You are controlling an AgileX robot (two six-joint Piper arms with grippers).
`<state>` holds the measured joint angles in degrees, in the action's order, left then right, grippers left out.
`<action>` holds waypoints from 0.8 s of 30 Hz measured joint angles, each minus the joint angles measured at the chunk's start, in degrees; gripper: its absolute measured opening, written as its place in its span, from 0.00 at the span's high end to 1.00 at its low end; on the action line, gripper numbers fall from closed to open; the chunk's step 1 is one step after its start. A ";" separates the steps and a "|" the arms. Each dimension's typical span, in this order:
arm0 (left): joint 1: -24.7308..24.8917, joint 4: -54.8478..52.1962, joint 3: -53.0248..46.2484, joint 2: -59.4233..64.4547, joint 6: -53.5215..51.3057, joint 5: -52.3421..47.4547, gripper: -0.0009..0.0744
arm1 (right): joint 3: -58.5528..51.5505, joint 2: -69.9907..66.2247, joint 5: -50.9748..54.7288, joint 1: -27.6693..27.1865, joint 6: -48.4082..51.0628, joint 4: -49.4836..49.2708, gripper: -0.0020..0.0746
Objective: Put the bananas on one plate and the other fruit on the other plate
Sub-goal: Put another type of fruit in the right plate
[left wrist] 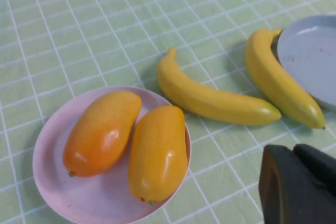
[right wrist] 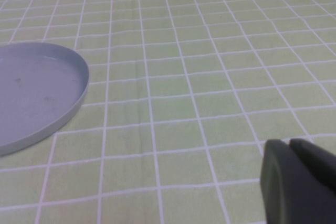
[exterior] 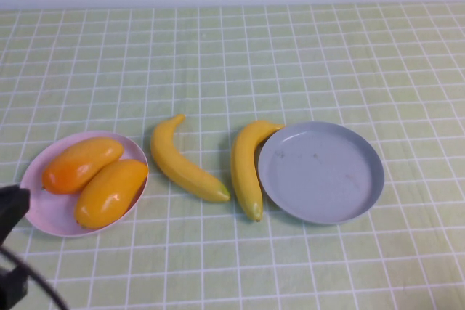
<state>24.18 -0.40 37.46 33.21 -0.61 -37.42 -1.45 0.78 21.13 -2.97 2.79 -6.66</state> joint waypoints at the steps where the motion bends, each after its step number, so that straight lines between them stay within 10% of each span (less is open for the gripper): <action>1: 0.00 0.00 -1.78 -3.20 0.00 0.75 0.99 | 0.00 0.00 0.00 0.00 0.00 0.00 0.99; 18: 0.00 -0.34 -12.11 -20.93 0.00 1.52 0.99 | 0.00 0.00 0.00 0.00 0.00 0.00 0.99; 24: 0.00 -0.64 -20.11 -21.19 -0.75 15.45 0.99 | 0.00 0.00 0.00 0.00 0.00 0.00 0.99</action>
<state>24.18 -1.05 17.34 12.01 -1.36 -21.97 -1.45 0.78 21.13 -2.97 2.79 -6.66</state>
